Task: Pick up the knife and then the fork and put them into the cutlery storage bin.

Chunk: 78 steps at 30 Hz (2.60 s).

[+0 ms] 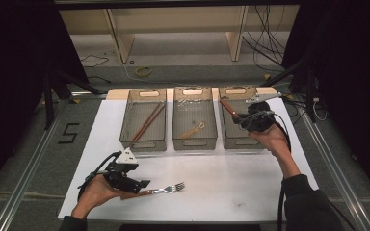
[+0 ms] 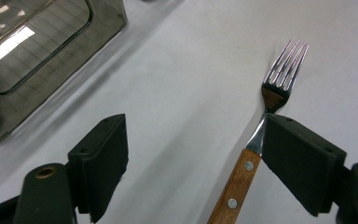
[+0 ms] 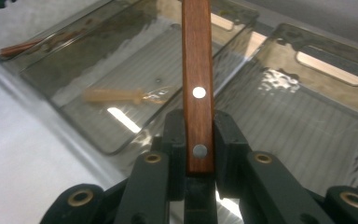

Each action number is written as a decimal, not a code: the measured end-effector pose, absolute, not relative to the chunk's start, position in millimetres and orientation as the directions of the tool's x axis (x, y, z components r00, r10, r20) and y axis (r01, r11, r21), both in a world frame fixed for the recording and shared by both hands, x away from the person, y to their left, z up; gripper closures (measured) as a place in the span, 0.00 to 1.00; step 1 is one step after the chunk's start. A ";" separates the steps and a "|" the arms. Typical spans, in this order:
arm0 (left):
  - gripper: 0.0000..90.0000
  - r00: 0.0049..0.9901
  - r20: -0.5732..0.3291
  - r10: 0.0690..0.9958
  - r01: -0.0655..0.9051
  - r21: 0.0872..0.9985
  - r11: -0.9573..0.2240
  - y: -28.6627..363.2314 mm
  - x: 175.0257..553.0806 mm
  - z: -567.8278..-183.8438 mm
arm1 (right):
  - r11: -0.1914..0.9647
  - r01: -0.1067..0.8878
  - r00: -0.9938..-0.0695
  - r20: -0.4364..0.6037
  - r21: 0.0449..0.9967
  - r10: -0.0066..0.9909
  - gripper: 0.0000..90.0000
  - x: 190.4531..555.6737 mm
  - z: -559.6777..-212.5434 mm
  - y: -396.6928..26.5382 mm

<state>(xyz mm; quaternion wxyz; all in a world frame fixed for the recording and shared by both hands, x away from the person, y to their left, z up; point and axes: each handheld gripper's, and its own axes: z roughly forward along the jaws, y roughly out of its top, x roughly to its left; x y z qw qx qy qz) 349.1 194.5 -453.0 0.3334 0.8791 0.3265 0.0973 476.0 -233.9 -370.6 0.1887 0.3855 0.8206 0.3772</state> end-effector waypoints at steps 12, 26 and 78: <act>0.25 0.762 -0.060 0.645 0.519 0.652 -0.552 198.7 346.5 -454.6 | 0.376 0.552 -0.568 0.006 0.745 0.823 0.86 511.2 -374.4 -233.5; 0.25 0.755 -0.071 0.651 0.531 0.648 -0.546 202.1 346.0 -457.4 | 0.338 0.605 -0.505 0.020 0.721 0.863 0.86 536.8 -384.4 -237.6; 0.27 0.789 -0.063 0.612 0.536 0.558 -0.633 196.7 343.3 -454.8 | 0.393 0.488 -0.666 0.041 0.780 0.745 0.39 460.9 -375.7 -213.2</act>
